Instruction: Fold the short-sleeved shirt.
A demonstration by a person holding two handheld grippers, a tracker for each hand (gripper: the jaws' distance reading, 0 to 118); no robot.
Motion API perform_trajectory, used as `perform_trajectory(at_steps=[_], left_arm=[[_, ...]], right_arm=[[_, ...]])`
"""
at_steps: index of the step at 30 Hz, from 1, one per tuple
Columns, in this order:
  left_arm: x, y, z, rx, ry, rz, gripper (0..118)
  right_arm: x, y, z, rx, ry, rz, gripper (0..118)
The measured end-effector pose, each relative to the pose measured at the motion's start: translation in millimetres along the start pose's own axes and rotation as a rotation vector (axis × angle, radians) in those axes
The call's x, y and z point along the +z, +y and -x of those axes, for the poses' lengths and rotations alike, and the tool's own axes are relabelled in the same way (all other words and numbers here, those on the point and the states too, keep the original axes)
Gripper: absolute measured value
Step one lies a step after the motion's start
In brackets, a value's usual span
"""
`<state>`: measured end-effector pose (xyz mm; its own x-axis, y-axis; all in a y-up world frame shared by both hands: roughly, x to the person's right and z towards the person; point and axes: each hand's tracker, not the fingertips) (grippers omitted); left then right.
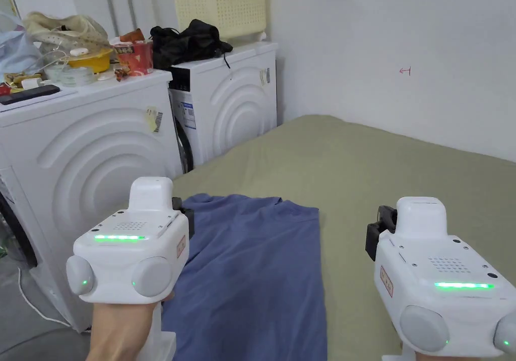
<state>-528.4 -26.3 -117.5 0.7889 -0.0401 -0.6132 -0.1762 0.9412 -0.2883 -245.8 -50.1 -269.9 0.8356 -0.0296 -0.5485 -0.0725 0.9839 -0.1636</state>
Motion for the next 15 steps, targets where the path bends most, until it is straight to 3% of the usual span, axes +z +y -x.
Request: perform_trajectory(at_steps=[10, 15], left_arm=[[-205, -41, -77, -0.038, -0.218, 0.410, 0], [-285, -58, -104, -0.023, -0.253, 0.566, 0]], right_arm=[[-64, -58, -7, 0.009, -0.007, 0.177, 0], [-88, -88, -15, 0.014, 0.003, 0.245, 0]])
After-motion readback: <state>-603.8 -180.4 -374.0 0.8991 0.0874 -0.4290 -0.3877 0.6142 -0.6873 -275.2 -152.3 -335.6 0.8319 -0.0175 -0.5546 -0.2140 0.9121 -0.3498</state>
